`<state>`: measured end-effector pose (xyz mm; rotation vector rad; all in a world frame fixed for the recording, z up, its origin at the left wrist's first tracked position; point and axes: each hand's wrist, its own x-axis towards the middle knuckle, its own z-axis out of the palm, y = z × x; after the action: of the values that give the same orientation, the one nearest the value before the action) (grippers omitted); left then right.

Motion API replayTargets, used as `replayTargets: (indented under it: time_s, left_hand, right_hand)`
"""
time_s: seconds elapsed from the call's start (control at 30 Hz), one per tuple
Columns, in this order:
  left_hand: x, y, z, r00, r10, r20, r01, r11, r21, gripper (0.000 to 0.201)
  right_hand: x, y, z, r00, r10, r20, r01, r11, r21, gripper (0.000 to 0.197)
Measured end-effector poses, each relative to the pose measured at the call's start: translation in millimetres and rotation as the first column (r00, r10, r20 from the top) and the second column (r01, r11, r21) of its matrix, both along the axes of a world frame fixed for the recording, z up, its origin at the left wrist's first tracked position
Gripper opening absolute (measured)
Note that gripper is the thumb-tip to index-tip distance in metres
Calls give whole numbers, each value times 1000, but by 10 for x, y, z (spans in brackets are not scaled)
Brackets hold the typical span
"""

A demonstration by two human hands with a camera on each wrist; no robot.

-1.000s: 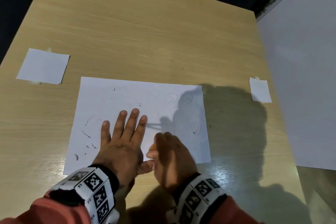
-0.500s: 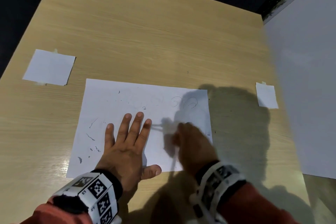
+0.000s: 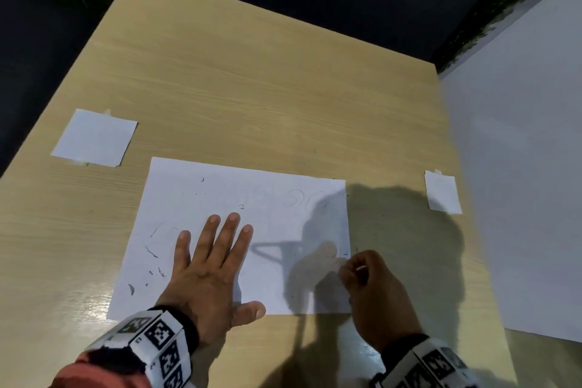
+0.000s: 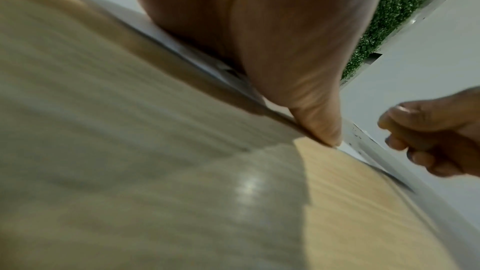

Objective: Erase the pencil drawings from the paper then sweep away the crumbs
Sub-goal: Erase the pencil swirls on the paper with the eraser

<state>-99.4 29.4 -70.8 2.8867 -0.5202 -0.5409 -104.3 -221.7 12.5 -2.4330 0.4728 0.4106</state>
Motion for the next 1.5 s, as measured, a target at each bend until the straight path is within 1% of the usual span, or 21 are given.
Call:
replayTargets:
  time_s: [0.1,0.2,0.27,0.3,0.37,0.43,0.47,0.53,0.6,0.67,0.73,0.77,0.93,1.0,1.07,1.13,1.17,1.3,1.4,1.43,1.5]
  left_hand:
    - [0,0,26,999,13,-36,-13,1000,11,115]
    - [11,-11,57,997,20,-77,-17,999,32,115]
    - [21,-24,84,994,21,-104,-18,999,36,114]
    - [20,-21,80,991,36,-125,-31,998,46,113]
    - [32,-35,122,987,69,-143,-63,997,44,113]
    - [78,-58,199,986,63,-156,-61,998,21,113]
    - [83,-67,214,986,61,-157,-63,998,-8,113]
    - [89,-68,245,964,89,-249,-89,996,10,116]
    - [99,-84,281,948,81,-308,-73,997,38,118]
    - [89,-87,280,938,94,-333,-88,996,31,117]
    - [85,-79,302,938,86,-335,-80,996,32,117]
    - [87,-79,306,940,76,-332,-69,997,33,117]
    - [88,-75,306,942,69,-329,-65,998,25,116]
    - [90,-84,313,941,68,-331,-60,998,36,116]
    - [92,-87,300,948,76,-308,-71,997,27,115]
    - [60,-70,242,973,83,-213,-97,994,-57,115]
    - [58,-51,226,986,59,-153,-68,996,-57,117]
    - [17,-20,93,991,57,-121,-62,997,-43,120]
    - [-1,-22,50,997,50,-58,-53,997,-51,120]
    - [-8,-24,57,998,51,-48,-54,997,-48,120]
    - [-29,-36,58,998,55,-19,-56,997,-46,119]
  right_hand:
    - [-210,171,-106,991,134,9,-134,990,-33,17]
    - [-171,551,-187,924,373,82,-368,927,-71,14]
    - [-1,772,-231,865,492,100,-493,870,-17,2]
    - [90,839,-272,858,501,110,-507,862,28,6]
    - [250,864,-299,852,511,115,-517,855,30,10]
    - [439,751,-321,852,502,150,-499,865,-62,12]
    - [555,660,-313,882,453,130,-444,891,-98,16]
    - [794,504,-317,944,321,80,-306,939,-155,18]
    - [874,518,-303,960,261,103,-243,957,-157,18]
    - [713,737,-280,928,355,111,-343,933,-108,19]
    - [474,900,-280,840,528,124,-521,849,-90,22]
    - [491,869,-284,826,551,117,-541,834,-111,23]
    - [1042,393,-302,943,324,77,-298,923,-242,19]
    - [943,527,-302,937,342,76,-320,923,-212,16]
    - [683,779,-302,897,436,70,-428,898,-102,14]
    - [547,879,-289,847,521,102,-515,853,-85,16]
    - [606,836,-286,858,502,109,-491,864,-109,16]
    - [1011,403,-305,935,343,95,-317,923,-217,11]
    - [1076,535,-270,943,312,115,-288,938,-192,9]
    - [1062,693,-269,934,339,115,-325,938,-121,12]
    - [996,987,-314,870,472,141,-472,881,-34,16]
